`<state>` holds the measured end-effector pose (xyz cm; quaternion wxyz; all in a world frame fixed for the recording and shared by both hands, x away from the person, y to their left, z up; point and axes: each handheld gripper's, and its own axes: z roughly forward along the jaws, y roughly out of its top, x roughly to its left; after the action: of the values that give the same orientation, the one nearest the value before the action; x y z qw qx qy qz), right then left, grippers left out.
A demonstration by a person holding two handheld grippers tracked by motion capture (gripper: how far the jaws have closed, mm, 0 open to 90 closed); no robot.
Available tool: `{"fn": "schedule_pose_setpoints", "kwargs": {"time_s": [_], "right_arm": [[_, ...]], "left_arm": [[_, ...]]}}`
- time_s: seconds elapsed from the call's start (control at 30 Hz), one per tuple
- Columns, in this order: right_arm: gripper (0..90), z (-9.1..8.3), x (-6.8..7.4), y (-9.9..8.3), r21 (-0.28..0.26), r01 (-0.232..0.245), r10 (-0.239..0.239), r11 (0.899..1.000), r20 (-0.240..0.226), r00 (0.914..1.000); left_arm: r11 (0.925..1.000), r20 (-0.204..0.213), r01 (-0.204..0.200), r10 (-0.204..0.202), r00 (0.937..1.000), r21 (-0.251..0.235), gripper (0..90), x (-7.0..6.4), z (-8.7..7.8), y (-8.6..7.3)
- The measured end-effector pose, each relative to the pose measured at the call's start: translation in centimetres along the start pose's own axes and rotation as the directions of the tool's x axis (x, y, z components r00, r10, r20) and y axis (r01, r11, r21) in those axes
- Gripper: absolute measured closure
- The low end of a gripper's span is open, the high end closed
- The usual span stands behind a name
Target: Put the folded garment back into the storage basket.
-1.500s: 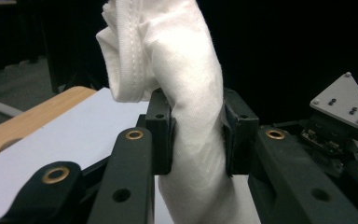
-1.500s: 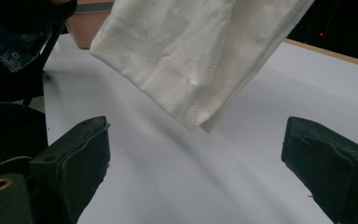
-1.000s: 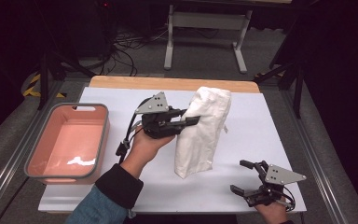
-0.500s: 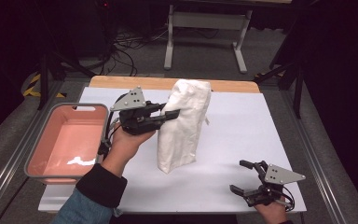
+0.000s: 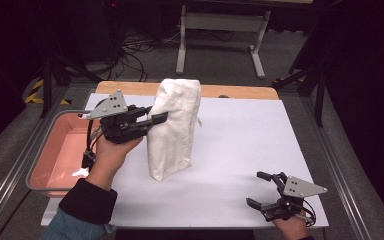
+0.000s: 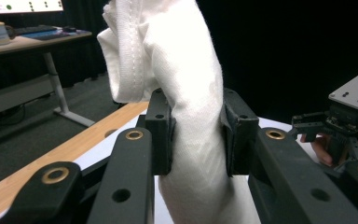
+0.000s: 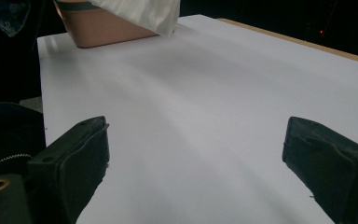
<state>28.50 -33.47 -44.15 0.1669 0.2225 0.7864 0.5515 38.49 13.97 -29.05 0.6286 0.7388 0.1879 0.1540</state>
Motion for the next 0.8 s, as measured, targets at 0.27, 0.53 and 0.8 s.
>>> {"fn": "schedule_pose_setpoints", "kwargs": {"time_s": [0.27, 0.53, 0.8], "right_arm": [[7.7, 0.1, 0.0, 0.0, 0.003, 0.0, 0.0, 1.0, -0.001, 1.0], [7.7, 0.5, -0.1, 0.3, 0.003, 0.002, -0.002, 1.0, -0.009, 1.0], [7.6, 1.5, -0.4, 0.6, 0.008, 0.014, -0.014, 1.0, -0.03, 0.9994]], "left_arm": [[1.0, -0.051, 0.006, -0.007, 0.9987, -0.004, 69.5, 0.7, -2.7, -0.3], [0.9999, -0.097, 0.011, -0.011, 0.9953, 0.001, 69.5, 1.1, -5.0, -0.6], [0.9999, -0.147, 0.009, -0.008, 0.9891, 0.004, 69.5, 1.1, -7.4, -1.0]]}}
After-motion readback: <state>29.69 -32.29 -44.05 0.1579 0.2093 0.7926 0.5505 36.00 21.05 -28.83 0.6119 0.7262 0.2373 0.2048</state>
